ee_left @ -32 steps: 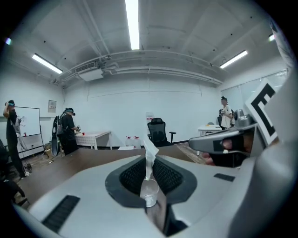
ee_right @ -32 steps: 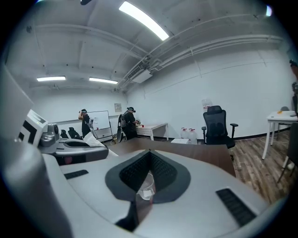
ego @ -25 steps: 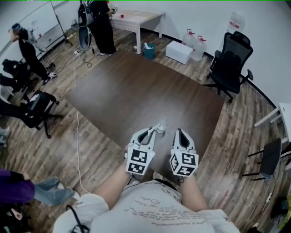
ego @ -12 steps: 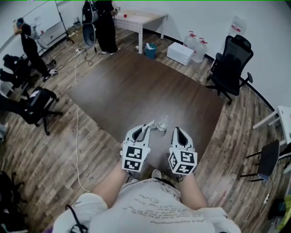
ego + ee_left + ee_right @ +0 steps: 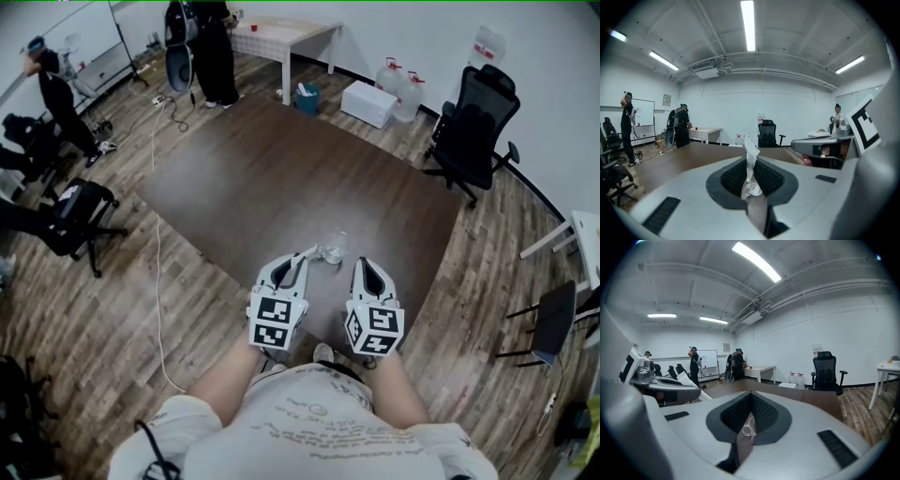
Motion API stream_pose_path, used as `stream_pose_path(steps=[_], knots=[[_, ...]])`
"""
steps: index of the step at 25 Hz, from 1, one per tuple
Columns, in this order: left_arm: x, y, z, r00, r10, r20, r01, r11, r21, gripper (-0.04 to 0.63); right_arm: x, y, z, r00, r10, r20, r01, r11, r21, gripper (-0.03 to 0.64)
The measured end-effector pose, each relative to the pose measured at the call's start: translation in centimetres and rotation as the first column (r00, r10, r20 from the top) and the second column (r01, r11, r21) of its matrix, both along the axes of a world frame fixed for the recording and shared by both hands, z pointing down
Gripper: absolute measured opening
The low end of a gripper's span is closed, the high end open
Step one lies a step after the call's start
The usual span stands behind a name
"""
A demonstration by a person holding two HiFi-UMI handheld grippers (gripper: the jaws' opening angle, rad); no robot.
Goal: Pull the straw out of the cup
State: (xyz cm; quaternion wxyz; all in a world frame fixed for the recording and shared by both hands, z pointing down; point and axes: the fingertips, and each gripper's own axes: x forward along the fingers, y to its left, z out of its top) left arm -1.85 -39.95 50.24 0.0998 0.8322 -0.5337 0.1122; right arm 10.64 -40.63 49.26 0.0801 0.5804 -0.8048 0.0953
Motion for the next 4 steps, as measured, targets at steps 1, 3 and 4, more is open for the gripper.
stream_pose_path(steps=[1, 3, 4], knots=[[-0.08, -0.09, 0.04, 1.000, -0.001, 0.000, 0.001, 1.000, 0.000, 0.051, -0.02, -0.06, 0.04, 1.000, 0.000, -0.001, 0.000, 1.000, -0.001, 0.014], [-0.28, -0.24, 0.14, 1.000, -0.004, 0.000, 0.004, 1.000, -0.001, 0.051, -0.11, -0.15, 0.18, 1.000, -0.001, -0.002, 0.001, 1.000, -0.004, 0.014], [-0.39, -0.31, 0.20, 1.000, -0.005, 0.000, 0.005, 1.000, -0.002, 0.052, -0.16, -0.18, 0.25, 1.000, -0.001, -0.003, 0.001, 1.000, -0.005, 0.014]])
